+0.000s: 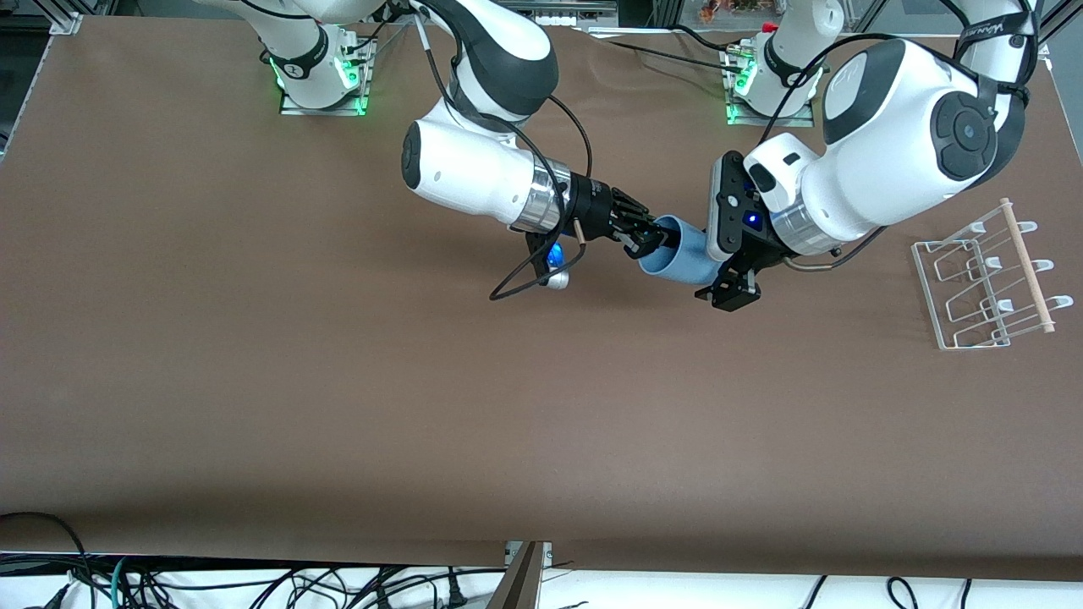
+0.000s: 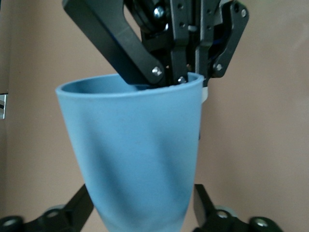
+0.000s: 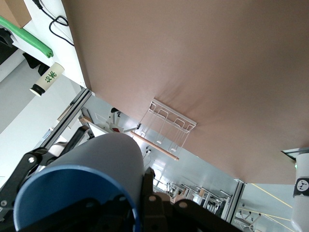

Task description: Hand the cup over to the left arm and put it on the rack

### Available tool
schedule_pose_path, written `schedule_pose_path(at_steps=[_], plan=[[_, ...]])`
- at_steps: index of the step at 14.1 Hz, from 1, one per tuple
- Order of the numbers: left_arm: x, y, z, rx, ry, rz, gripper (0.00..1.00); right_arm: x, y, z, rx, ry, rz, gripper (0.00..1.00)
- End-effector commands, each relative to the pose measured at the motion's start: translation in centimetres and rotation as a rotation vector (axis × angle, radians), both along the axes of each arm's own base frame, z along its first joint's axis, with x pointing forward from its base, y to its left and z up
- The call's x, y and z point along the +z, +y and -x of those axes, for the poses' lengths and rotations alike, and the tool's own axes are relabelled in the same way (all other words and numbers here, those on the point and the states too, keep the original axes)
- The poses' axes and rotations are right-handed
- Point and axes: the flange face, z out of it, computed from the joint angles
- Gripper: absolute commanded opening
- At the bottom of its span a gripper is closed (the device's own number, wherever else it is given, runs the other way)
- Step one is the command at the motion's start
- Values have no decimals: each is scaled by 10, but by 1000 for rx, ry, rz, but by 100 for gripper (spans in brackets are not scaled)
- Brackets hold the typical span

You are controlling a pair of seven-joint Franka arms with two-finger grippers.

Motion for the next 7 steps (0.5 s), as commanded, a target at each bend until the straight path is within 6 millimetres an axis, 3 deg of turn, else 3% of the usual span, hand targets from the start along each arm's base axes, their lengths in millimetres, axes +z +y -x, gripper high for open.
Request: schedule_pose_path(at_steps=[1, 2, 3, 7], plan=[[-3, -1, -1, -17, -13, 26, 16, 2, 1, -2, -8, -1, -19, 0], [-3, -2, -1, -11, -9, 32, 3, 2, 1, -2, -6, -2, -18, 0], [-4, -2, -1, -6, -4, 31, 0, 1, 1, -2, -6, -1, -17, 0], [-5, -2, -2, -3, -1, 31, 0, 1, 1, -2, -7, 2, -17, 0]])
